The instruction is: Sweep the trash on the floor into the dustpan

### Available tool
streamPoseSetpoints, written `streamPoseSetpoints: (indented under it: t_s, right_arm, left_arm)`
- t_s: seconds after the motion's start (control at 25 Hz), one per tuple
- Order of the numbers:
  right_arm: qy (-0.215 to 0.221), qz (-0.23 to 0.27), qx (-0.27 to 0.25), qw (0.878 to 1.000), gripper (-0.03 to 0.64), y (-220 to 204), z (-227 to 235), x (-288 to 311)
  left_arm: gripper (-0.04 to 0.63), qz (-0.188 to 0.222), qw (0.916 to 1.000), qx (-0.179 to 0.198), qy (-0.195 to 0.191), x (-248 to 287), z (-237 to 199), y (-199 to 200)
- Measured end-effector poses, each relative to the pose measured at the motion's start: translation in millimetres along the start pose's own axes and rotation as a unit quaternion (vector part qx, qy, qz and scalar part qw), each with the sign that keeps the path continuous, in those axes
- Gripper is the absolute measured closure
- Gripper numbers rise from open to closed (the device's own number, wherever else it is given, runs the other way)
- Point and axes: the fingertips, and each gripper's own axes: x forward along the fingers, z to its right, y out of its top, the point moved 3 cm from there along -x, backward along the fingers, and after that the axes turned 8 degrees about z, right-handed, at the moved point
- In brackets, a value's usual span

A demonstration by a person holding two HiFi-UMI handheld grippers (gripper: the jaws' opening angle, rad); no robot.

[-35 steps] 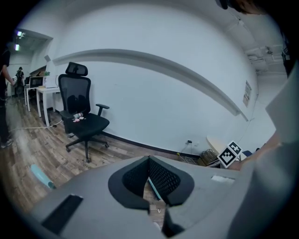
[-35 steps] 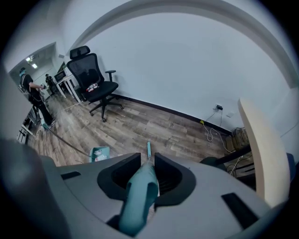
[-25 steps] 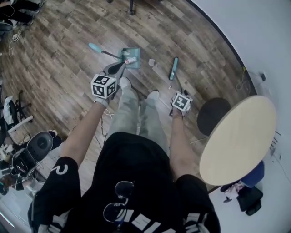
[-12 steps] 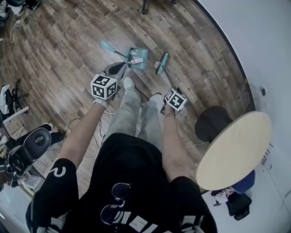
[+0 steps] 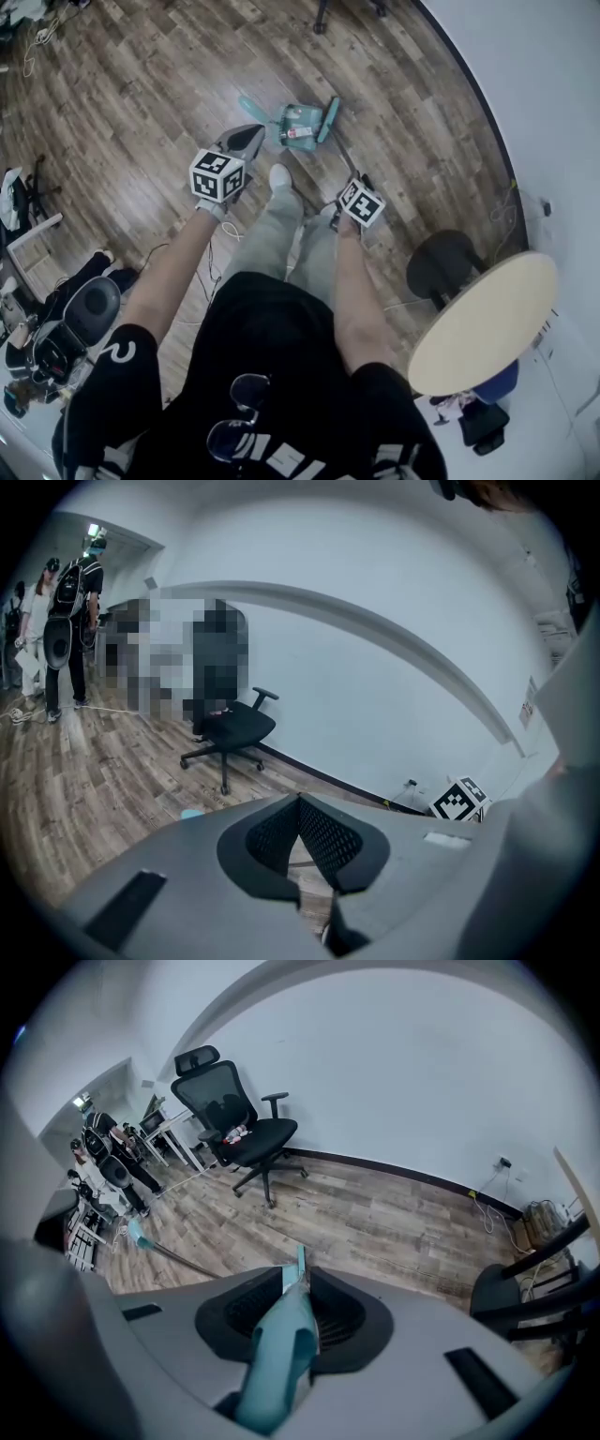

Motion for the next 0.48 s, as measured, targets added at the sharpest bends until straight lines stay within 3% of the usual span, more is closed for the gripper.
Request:
streamPoseSetpoints:
  t_s: [0.24, 0.48]
  right_arm:
    - [0.04, 0.013, -0.052, 0.998, 0.531, 21, -52, 11]
    - [0.018, 0.02, -0.073, 0.997, 0.531, 34, -51, 6]
  left_arm:
    - [0.598, -0.001, 1.0, -0.002, 0.001, 4, -41, 15]
    - [0.598, 0.001, 1.0, -0.003, -0.005, 13, -52, 28]
